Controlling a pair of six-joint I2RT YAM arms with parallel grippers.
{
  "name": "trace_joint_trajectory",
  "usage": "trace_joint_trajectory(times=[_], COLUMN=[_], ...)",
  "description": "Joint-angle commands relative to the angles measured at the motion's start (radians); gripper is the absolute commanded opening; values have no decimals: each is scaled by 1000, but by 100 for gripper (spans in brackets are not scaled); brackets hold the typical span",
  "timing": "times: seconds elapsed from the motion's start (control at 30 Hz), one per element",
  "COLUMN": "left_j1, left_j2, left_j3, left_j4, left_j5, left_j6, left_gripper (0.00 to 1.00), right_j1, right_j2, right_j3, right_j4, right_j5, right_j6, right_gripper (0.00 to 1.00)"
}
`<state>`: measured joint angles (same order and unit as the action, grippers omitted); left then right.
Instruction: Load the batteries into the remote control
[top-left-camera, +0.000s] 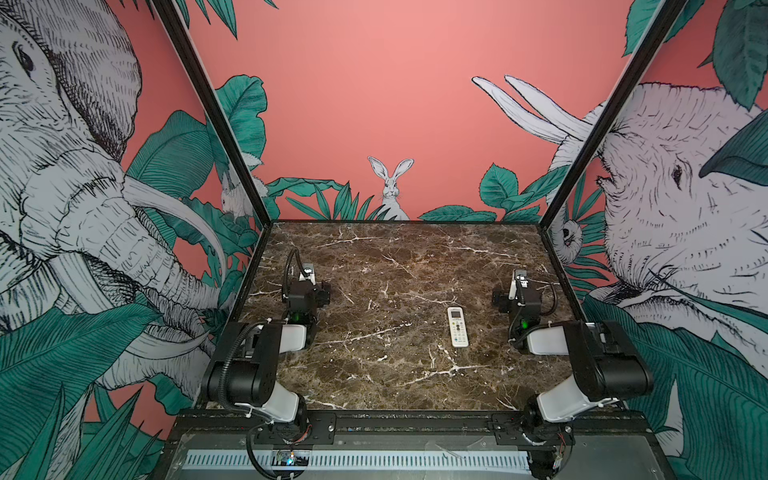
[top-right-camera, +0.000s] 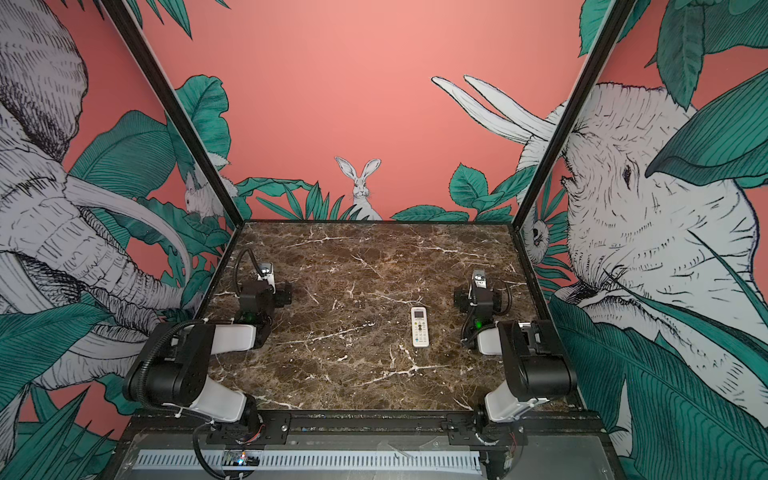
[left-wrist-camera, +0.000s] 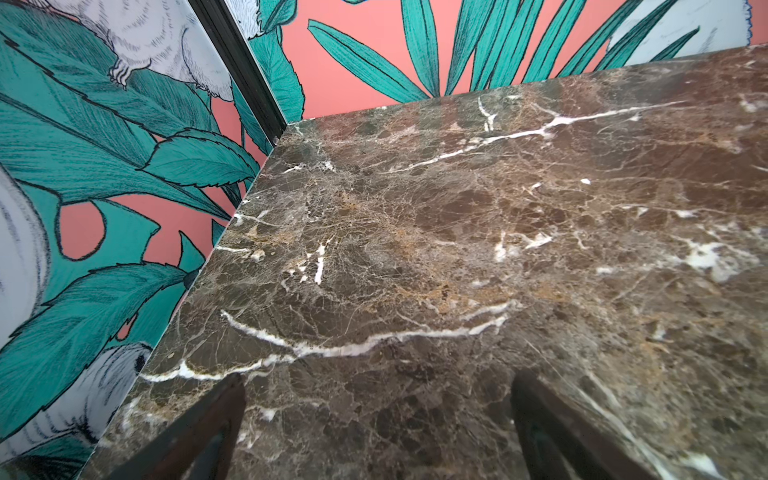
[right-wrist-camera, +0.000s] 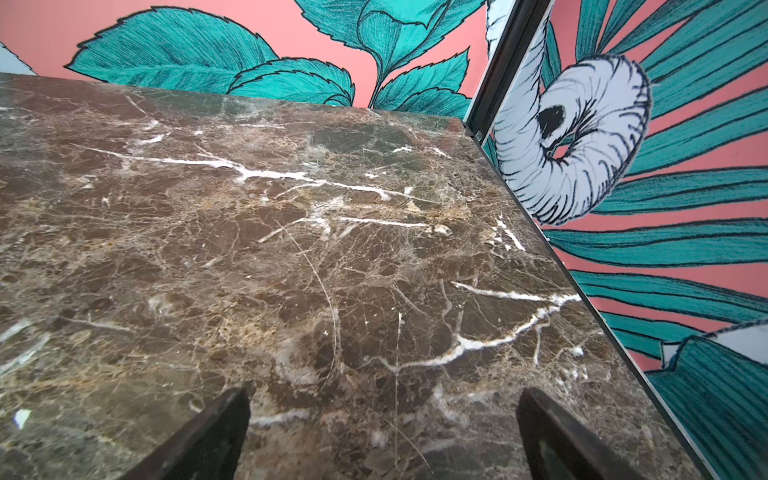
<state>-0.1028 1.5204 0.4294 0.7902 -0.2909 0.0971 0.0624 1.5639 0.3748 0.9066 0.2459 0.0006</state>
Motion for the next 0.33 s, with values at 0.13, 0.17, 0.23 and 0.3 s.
trace_joint_trajectory(times=[0.13,0.17,0.23,0.3], left_j1=[5,5,5,5], left_j2=[-2,-2,-2,-4], left_j3=[16,16,16,13], left_j4=[-9,-9,-8,-6], left_j5=[8,8,9,8], left_j6=[-8,-8,-8,-8], left_gripper=[100,100,100,100], right_j1=[-4,-5,-3,-4], right_j2=[-13,-13,-13,-13], right_j3=[4,6,6,6], right_j4=[29,29,28,28], right_j5=[-1,-1,-2,-1], right_j6=[12,11,11,12], right_gripper=[99,99,99,99])
